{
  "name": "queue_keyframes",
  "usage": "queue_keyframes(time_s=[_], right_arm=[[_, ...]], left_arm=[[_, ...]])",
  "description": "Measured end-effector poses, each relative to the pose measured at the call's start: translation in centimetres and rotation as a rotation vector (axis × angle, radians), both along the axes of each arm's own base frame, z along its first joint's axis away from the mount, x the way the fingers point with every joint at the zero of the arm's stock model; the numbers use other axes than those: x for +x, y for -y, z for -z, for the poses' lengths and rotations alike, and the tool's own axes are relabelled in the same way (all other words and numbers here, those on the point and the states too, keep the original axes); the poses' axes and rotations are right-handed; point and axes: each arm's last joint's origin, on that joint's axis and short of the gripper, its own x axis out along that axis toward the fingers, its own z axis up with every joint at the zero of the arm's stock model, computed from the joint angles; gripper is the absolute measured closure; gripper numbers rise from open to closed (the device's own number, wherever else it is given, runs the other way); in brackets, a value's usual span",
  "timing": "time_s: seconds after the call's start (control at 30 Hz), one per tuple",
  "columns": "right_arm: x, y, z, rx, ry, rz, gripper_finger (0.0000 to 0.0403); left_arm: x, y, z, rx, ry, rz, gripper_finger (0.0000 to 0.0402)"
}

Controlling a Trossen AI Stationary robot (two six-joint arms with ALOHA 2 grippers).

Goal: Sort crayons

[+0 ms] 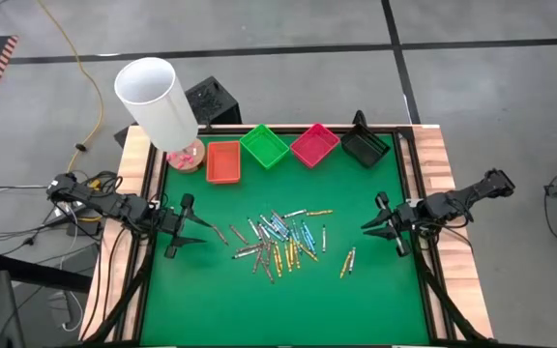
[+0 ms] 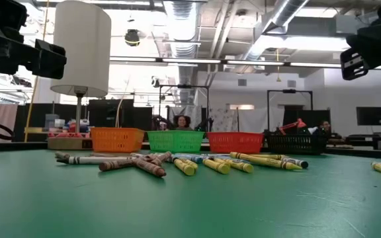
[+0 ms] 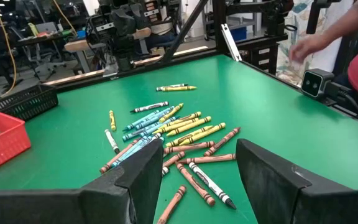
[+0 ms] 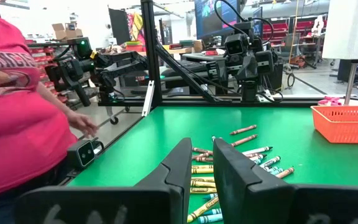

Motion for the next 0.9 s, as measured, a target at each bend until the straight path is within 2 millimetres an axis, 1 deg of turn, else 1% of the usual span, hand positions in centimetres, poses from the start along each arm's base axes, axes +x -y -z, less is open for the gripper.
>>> queue_keyframes(time_s=[0.27,0.43,0.63,0.73,0.8,0.9], right_arm=[[0.0,0.0,0.0,0.0,0.0,0.0,0.0326],[0.0,0.0,0.0,0.0,0.001,0.0,0.0326],[0.0,0.0,-0.1,0.111,-0.014,-0.005,0.0326],[0.0,0.0,-0.2,0.092,-0.007,-0.002,0.0326],[0.0,0.0,-0.4,0.08,0.025,0.004,0.0326],[-0.1,0.2,-1.4,0.095,0.13,0.031,0.0326]], left_arm=[[0.0,0.0,0.0,0.009,0.003,0.0,0.0207],[0.0,0.0,0.0,0.126,0.035,0.006,0.0207],[0.0,0.0,0.0,0.107,0.03,0.005,0.0207],[0.0,0.0,-0.2,0.055,0.041,-0.008,0.0207],[0.0,0.0,-0.8,-0.029,0.082,-0.019,0.0207],[0.0,-0.1,-1.7,-0.188,0.148,-0.018,0.0207]])
